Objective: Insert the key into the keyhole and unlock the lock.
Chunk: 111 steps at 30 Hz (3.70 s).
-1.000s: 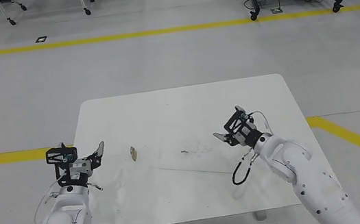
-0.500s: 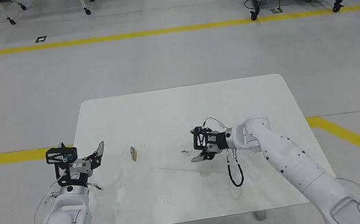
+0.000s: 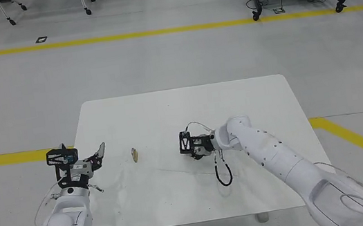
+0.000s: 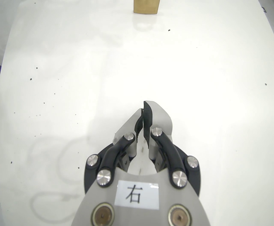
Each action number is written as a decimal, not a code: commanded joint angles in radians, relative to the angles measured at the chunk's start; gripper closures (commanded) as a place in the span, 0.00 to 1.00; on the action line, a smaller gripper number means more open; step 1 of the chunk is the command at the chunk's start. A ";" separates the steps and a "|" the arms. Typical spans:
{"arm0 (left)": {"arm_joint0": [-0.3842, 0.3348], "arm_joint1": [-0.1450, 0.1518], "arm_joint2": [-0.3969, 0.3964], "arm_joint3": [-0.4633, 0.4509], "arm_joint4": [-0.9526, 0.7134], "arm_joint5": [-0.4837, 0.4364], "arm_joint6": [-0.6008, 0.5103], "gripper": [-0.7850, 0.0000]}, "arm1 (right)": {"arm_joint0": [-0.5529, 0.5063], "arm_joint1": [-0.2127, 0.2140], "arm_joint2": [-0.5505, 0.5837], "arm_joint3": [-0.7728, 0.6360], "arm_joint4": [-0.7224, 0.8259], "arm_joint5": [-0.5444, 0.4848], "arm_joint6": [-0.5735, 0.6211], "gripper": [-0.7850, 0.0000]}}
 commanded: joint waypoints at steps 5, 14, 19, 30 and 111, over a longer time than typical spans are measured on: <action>0.000 0.000 0.000 0.000 0.000 0.000 0.000 0.00 | 0.016 -0.010 -0.019 0.013 -0.021 0.002 -0.032 1.00; 0.000 0.000 0.000 0.000 0.000 0.000 0.000 0.00 | -0.055 0.045 0.017 -0.134 -0.211 0.064 -0.165 1.00; 0.000 0.000 0.000 0.000 0.000 0.000 0.000 0.00 | -0.136 0.098 0.072 -0.236 -0.346 0.125 -0.315 1.00; 0.000 0.000 0.000 0.000 0.000 0.000 0.000 0.00 | -0.193 0.146 0.148 -0.310 -0.385 0.075 -0.394 1.00; -0.304 -0.074 0.324 0.294 -0.205 -0.515 0.070 0.00 | -0.258 0.207 0.280 -0.182 0.185 -0.125 -0.943 1.00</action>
